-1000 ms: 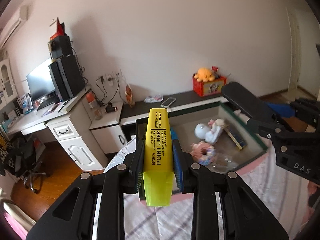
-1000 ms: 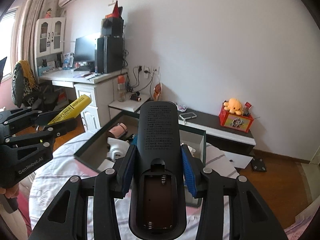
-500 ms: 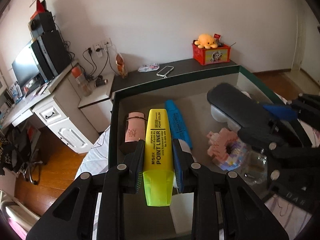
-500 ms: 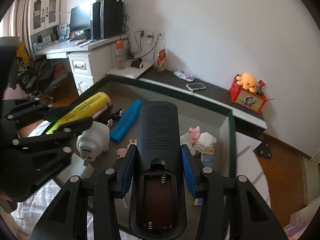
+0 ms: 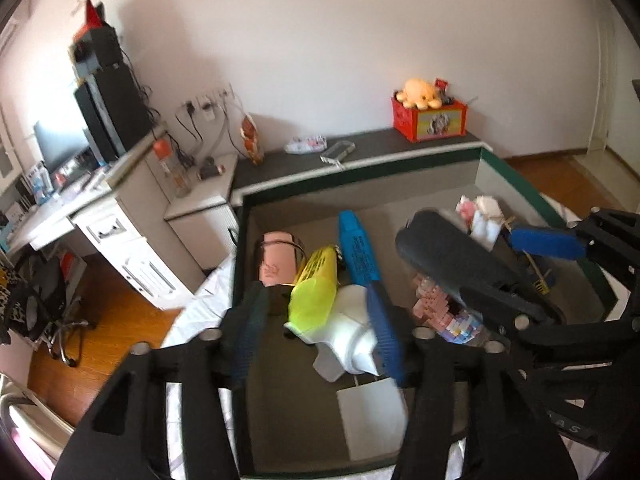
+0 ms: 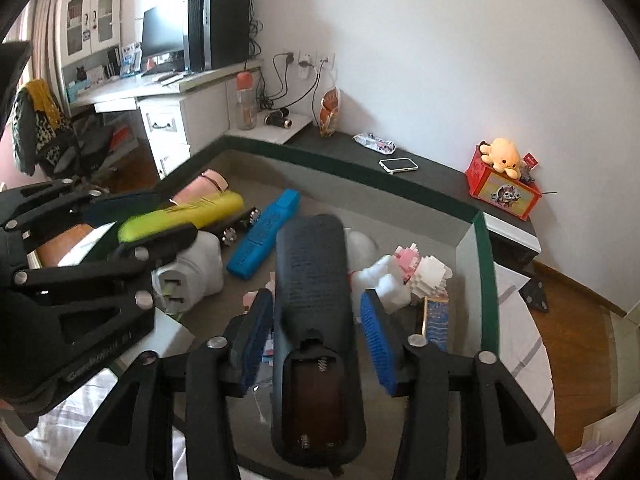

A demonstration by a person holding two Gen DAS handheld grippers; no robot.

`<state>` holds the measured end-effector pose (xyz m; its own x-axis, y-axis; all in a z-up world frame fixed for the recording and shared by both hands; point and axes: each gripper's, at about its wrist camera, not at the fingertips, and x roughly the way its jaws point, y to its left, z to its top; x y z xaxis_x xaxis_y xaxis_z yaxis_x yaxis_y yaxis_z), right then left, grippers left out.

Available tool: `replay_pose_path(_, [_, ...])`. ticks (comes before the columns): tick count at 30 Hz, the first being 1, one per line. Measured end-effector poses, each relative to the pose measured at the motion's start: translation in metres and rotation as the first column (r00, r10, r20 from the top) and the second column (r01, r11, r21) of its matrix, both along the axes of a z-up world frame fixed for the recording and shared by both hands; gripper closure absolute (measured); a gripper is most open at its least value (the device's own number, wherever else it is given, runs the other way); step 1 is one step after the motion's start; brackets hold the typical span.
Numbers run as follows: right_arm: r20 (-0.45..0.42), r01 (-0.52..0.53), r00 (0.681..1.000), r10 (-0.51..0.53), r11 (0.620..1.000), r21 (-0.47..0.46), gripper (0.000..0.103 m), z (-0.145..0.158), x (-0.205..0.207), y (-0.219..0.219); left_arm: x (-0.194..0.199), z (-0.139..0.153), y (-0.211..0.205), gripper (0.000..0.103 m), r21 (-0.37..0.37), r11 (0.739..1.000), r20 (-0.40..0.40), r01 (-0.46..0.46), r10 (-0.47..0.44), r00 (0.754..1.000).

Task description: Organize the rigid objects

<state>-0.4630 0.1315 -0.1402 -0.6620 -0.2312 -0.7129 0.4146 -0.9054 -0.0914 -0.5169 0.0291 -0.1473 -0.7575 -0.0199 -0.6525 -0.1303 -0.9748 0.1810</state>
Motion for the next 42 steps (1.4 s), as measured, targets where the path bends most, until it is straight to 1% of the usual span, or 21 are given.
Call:
replay_pose_path(1, [-0.016, 0.009, 1.000, -0.009, 1.000, -0.003, 0.034, 0.005, 0.005, 0.003, 0.007, 0.006, -0.001, 0.042, -0.003, 1.000, -0.018, -0.006, 0.006, 1.000])
replay_pose_path(2, [-0.026, 0.017, 1.000, -0.017, 1.000, -0.005, 0.030, 0.009, 0.008, 0.004, 0.011, 0.009, -0.002, 0.039, -0.001, 1.000, -0.024, -0.007, 0.007, 1.000])
replay_pose_path(4, [-0.043, 0.029, 0.999, -0.030, 0.999, -0.023, 0.025, 0.020, 0.018, 0.009, 0.023, 0.019, -0.007, 0.022, 0.011, 1.000, -0.045, -0.029, 0.030, 0.999])
replay_pose_path(5, [-0.046, 0.036, 0.998, -0.037, 0.999, -0.032, 0.023, 0.024, 0.021, 0.010, 0.033, 0.027, -0.011, 0.018, 0.022, 0.999, -0.066, -0.041, 0.043, 0.997])
replay_pose_path(6, [-0.053, 0.040, 0.998, -0.042, 0.998, -0.046, 0.023, 0.029, 0.027, 0.011, 0.038, 0.032, -0.012, 0.012, 0.030, 0.999, -0.078, -0.045, 0.047, 0.996])
replay_pose_path(7, [-0.061, 0.041, 0.997, -0.045, 0.997, -0.063, 0.022, 0.035, 0.033, 0.013, 0.047, 0.038, -0.014, 0.010, 0.041, 0.998, -0.091, -0.045, 0.049, 0.995])
replay_pose_path(8, [-0.070, 0.042, 0.996, -0.047, 0.996, -0.075, 0.019, 0.040, 0.040, 0.015, 0.055, 0.043, -0.016, 0.010, 0.045, 0.998, -0.101, -0.044, 0.048, 0.994])
replay_pose_path(11, [-0.123, 0.040, 0.991, -0.050, 0.996, -0.086, 0.015, 0.056, 0.065, 0.018, 0.085, 0.057, -0.018, 0.005, 0.034, 0.998, -0.150, -0.049, 0.054, 0.987])
replay_pose_path(13, [-0.153, 0.035, 0.987, -0.048, 0.995, -0.089, 0.014, 0.067, 0.085, 0.019, 0.107, 0.067, -0.020, 0.001, 0.039, 0.998, -0.183, -0.054, 0.060, 0.981])
replay_pose_path(15, [-0.180, 0.028, 0.983, -0.046, 0.995, -0.101, 0.014, 0.075, 0.103, 0.020, 0.128, 0.077, -0.024, 0.000, 0.055, 0.998, -0.206, -0.044, 0.054, 0.977])
replay_pose_path(18, [-0.197, 0.023, 0.979, -0.047, 0.993, -0.118, 0.012, 0.083, 0.129, 0.023, 0.157, 0.087, -0.023, 0.000, 0.055, 0.998, -0.230, -0.036, 0.048, 0.972])
replay_pose_path(19, [-0.205, 0.029, 0.977, -0.054, 0.992, -0.122, 0.003, 0.086, 0.137, 0.024, 0.166, 0.089, -0.023, 0.000, 0.053, 0.998, -0.239, -0.036, 0.048, 0.970])
replay_pose_path(20, [-0.217, 0.032, 0.974, -0.059, 0.991, -0.129, 0.000, 0.088, 0.147, 0.025, 0.176, 0.092, -0.023, 0.000, 0.054, 0.998, -0.249, -0.035, 0.048, 0.967])
replay_pose_path(22, [-0.237, 0.032, 0.969, -0.068, 0.988, -0.150, 0.000, 0.094, 0.168, 0.029, 0.195, 0.097, -0.022, 0.000, 0.060, 0.998, -0.270, -0.030, 0.045, 0.962])
replay_pose_path(24, [-0.239, 0.027, 0.969, -0.067, 0.986, -0.167, 0.000, 0.098, 0.183, 0.032, 0.215, 0.102, -0.021, 0.000, 0.067, 0.997, -0.289, -0.026, 0.044, 0.956])
replay_pose_path(30, [-0.300, 0.035, 0.950, -0.090, 0.982, -0.186, 0.000, 0.116, 0.233, 0.036, 0.267, 0.120, -0.023, 0.000, 0.103, 0.994, -0.355, -0.037, 0.071, 0.932])
replay_pose_path(42, [-0.382, 0.032, 0.917, -0.117, 0.975, -0.221, 0.000, 0.137, 0.307, 0.038, 0.351, 0.143, -0.027, 0.000, 0.130, 0.990, -0.444, -0.055, 0.108, 0.889])
